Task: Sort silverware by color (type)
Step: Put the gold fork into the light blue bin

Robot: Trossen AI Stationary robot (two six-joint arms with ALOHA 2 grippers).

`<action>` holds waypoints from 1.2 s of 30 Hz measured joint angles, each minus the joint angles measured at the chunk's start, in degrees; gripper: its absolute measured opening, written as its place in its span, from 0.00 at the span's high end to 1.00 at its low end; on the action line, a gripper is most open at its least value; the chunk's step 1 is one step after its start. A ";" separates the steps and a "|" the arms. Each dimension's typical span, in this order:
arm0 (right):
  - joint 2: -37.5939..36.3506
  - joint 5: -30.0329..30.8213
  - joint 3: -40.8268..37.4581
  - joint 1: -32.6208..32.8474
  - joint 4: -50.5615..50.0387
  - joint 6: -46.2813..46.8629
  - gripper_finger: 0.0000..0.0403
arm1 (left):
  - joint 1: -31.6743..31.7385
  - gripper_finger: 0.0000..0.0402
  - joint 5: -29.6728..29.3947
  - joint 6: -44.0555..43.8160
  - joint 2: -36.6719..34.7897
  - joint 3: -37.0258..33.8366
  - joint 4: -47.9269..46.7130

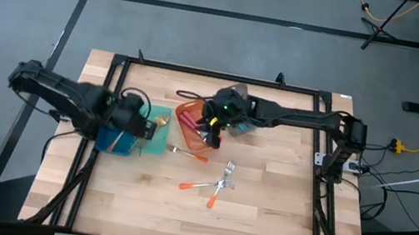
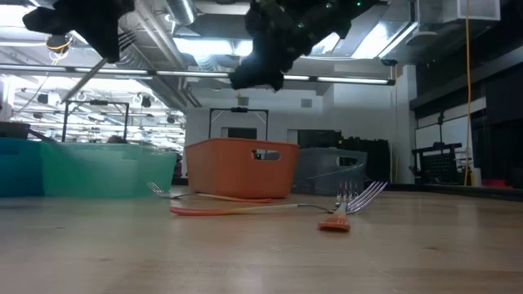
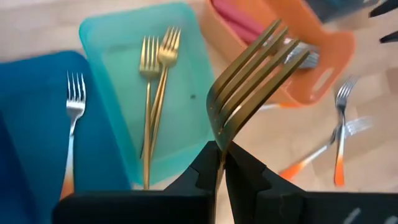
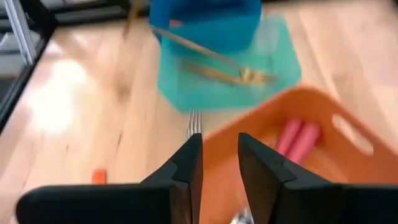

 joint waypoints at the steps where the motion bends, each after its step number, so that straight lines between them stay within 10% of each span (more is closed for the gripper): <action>1: 0.00 0.03 0.00 0.00 -1.02 -0.10 0.78 | 2.35 0.97 2.73 1.76 -0.70 0.00 0.01; 17: 1.11 1.04 0.00 0.13 -3.46 -1.19 0.78 | 32.33 0.97 35.15 30.82 5.76 0.00 0.67; 36: 1.11 1.03 0.00 0.16 -3.67 -1.21 0.78 | 42.54 0.97 44.12 58.97 26.73 0.00 0.32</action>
